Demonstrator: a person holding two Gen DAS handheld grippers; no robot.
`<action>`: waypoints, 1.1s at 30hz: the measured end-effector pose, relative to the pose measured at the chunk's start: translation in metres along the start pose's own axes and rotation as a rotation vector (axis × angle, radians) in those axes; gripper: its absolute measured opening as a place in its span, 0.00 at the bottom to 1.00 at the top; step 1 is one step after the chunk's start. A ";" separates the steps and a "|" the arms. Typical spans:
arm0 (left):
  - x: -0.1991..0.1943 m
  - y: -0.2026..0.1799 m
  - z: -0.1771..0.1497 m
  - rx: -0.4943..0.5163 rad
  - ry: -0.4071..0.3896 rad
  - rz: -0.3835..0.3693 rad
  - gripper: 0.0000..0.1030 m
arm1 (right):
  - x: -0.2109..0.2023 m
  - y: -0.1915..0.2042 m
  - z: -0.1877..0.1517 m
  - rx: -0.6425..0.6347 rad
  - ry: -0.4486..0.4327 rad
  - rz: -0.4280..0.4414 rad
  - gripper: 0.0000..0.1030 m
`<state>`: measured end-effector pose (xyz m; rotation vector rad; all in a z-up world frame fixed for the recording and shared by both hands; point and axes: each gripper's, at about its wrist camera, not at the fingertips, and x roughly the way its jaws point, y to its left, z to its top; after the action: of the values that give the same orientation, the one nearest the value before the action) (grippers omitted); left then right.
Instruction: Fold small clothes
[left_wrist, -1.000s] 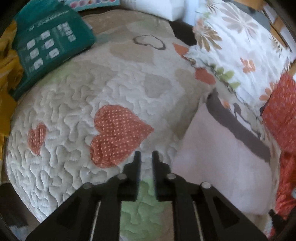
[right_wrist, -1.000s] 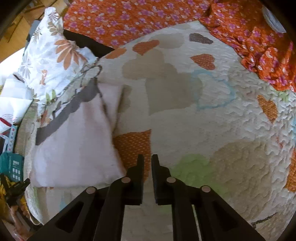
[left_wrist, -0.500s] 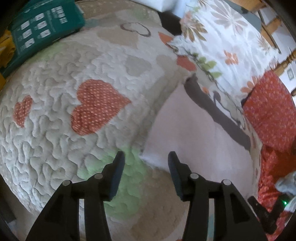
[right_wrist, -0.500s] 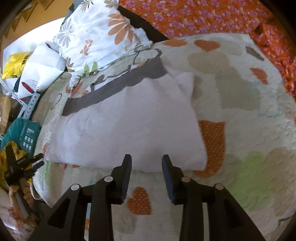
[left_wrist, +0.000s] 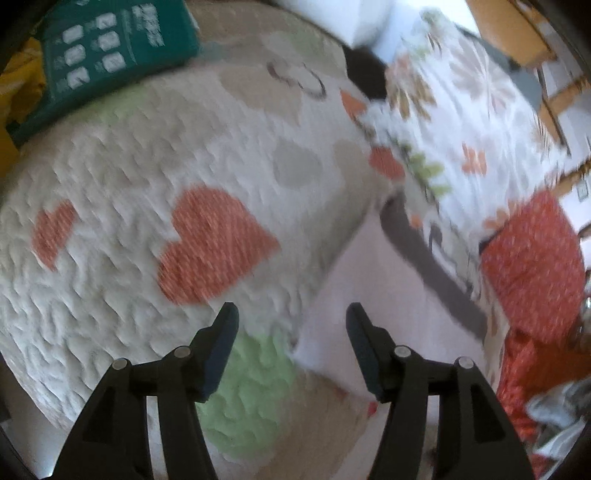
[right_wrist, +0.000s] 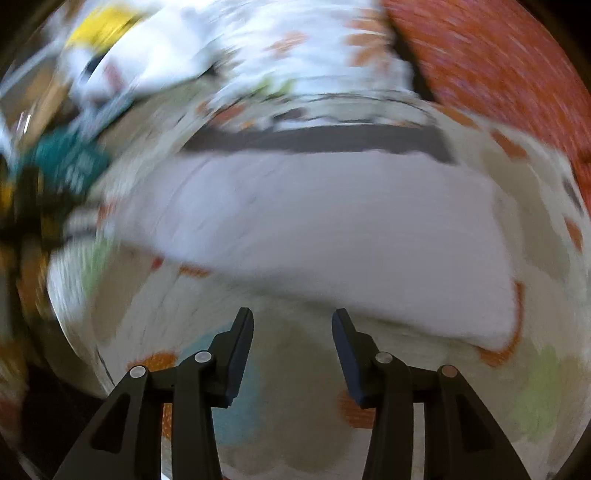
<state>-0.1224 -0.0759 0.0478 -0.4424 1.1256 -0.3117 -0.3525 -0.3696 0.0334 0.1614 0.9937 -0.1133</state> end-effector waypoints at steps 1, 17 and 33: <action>-0.004 0.003 0.005 -0.009 -0.017 0.001 0.58 | 0.009 0.023 0.000 -0.075 0.013 -0.007 0.47; 0.007 -0.011 0.007 0.154 0.065 -0.017 0.65 | 0.038 0.068 0.097 -0.097 -0.027 -0.093 0.54; 0.068 -0.206 -0.180 0.527 0.376 -0.379 0.66 | -0.007 -0.260 -0.007 0.750 -0.020 0.055 0.61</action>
<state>-0.2637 -0.3190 0.0304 -0.1219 1.2621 -1.0296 -0.4063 -0.6234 0.0138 0.8704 0.8868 -0.4344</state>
